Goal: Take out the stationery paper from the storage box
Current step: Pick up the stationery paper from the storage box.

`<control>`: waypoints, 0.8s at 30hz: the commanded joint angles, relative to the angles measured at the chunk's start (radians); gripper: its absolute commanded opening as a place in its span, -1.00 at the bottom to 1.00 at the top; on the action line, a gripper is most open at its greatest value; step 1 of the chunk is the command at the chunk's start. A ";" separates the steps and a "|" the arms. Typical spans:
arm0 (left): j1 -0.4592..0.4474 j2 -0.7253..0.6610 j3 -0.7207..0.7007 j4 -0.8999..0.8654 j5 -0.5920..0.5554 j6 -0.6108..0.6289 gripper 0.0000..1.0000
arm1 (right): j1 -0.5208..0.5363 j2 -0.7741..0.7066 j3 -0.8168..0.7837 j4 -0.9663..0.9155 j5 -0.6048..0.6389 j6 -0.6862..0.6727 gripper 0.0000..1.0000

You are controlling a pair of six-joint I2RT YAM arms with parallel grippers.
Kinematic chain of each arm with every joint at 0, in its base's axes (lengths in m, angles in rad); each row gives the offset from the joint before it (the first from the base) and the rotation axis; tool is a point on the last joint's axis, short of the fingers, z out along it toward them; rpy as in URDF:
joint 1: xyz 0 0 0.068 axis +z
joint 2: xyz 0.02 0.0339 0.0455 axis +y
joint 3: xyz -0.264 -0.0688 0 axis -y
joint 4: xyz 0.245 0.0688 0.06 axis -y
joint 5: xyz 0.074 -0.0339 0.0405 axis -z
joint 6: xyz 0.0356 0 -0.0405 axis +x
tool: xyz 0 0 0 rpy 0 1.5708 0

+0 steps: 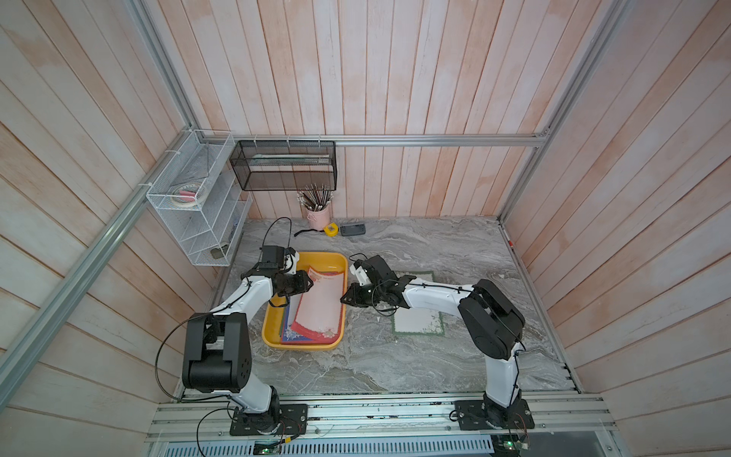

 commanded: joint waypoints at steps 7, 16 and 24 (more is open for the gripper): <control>-0.003 0.033 -0.003 0.001 0.016 -0.006 -0.20 | -0.007 0.020 0.026 0.000 0.008 0.011 -0.60; -0.004 0.068 0.005 -0.018 -0.008 -0.003 -0.09 | -0.007 0.016 0.022 0.002 0.005 0.011 -0.61; -0.003 0.078 0.012 -0.021 -0.004 -0.001 -0.14 | -0.007 0.013 0.019 0.006 0.003 0.011 -0.61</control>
